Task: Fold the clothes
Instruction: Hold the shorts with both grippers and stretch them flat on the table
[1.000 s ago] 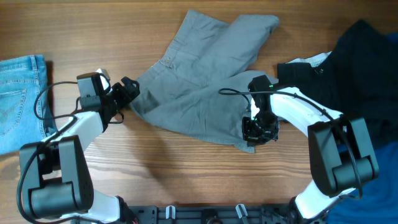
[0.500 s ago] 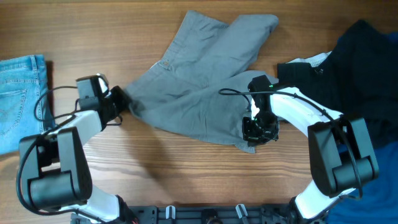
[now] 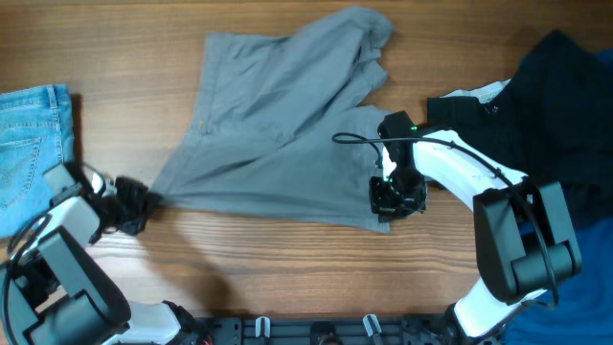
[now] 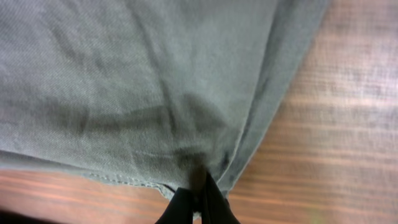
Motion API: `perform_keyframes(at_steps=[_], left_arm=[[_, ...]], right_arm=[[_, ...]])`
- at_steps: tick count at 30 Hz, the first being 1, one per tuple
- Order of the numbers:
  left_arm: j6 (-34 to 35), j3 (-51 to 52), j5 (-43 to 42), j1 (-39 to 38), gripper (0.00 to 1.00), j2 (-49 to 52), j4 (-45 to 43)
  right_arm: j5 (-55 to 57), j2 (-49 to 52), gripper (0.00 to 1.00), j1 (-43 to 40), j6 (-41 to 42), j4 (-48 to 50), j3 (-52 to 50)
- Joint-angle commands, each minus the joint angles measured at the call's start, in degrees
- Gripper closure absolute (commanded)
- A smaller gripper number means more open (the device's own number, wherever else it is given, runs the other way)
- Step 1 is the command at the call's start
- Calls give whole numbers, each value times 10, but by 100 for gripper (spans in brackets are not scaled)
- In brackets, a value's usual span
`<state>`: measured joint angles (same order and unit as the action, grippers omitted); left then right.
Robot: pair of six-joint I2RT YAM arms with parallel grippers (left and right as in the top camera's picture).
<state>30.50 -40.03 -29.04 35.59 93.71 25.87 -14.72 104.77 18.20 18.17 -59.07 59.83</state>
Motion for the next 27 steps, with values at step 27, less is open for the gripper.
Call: perform_keyframes(at_steps=[27], left_arm=[[-124,-5,-26,41,96,-83,142]], right_arm=[[147,-1,96,-17,87,-51,-4]])
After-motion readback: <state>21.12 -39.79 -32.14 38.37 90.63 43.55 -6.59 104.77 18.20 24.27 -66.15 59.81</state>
